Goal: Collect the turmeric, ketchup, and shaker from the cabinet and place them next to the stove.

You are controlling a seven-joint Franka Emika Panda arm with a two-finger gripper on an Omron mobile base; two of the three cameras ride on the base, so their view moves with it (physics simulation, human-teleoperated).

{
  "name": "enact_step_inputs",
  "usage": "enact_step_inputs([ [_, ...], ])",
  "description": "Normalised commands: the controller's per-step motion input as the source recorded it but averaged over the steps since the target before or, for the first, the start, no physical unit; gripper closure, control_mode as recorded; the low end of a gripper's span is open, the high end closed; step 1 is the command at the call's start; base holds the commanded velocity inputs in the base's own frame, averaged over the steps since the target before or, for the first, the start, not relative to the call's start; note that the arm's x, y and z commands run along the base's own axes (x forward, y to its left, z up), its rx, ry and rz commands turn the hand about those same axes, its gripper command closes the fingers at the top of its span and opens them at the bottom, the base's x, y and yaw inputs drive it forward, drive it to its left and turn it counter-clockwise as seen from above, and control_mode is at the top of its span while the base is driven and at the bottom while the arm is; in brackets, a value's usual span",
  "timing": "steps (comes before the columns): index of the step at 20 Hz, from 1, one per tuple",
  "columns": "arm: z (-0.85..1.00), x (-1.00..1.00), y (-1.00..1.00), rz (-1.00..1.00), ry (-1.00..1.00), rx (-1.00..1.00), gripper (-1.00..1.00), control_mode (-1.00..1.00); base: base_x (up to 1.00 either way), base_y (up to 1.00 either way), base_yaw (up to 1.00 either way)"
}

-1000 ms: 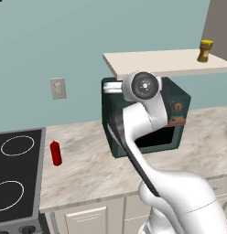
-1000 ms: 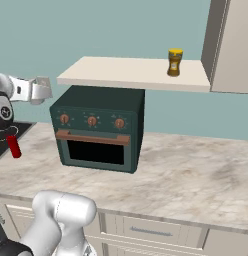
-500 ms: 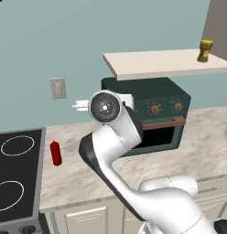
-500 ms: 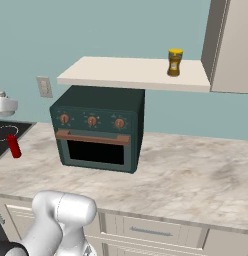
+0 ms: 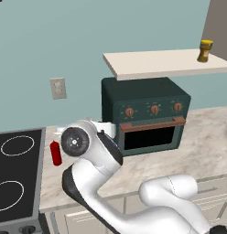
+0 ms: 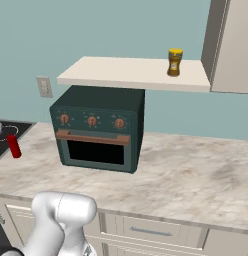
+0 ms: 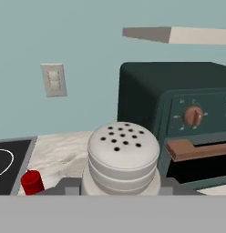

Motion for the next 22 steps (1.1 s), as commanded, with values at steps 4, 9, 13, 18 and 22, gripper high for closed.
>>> enact_step_inputs([
  [4, -0.83, -0.26, 0.16, -0.04, 0.00, 0.00, 1.00, -1.00, 0.00, 0.00, 0.00],
  [9, -0.71, -0.08, 0.12, -0.03, 0.11, 0.00, 1.00, -1.00, 0.00, 0.00, 0.00],
  [13, -0.63, 0.00, 0.30, -0.02, 0.15, 0.01, 1.00, -1.00, 0.00, 0.00, 0.00],
  [18, -0.63, 0.02, 0.48, -0.02, 0.12, 0.02, 1.00, -1.00, 0.00, 0.00, 0.00],
  [22, -0.43, -0.05, 0.19, 0.00, 0.00, 0.00, 1.00, -1.00, 0.00, 0.00, 0.00],
])
